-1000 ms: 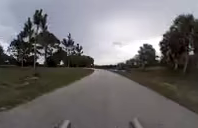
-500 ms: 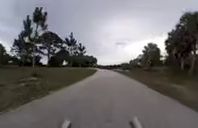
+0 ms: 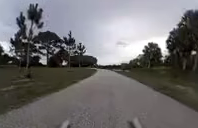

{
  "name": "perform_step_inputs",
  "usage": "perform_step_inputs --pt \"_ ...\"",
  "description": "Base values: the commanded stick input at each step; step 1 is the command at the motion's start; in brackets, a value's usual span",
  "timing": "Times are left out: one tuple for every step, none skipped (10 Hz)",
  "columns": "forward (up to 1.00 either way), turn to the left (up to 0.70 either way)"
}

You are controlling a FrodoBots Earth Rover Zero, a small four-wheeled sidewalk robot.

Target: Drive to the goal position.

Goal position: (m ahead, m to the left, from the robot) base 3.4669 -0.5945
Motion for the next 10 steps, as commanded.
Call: perform_step_inputs --pt "1.00 0.00" --pt "1.00 0.00" --pt "1.00 0.00" --pt "1.00 0.00" --pt "1.00 -0.18" --pt "1.00 -0.34" --pt "1.00 -0.11" --pt "1.00 0.00" --pt "1.00 0.00" --pt "1.00 0.00"
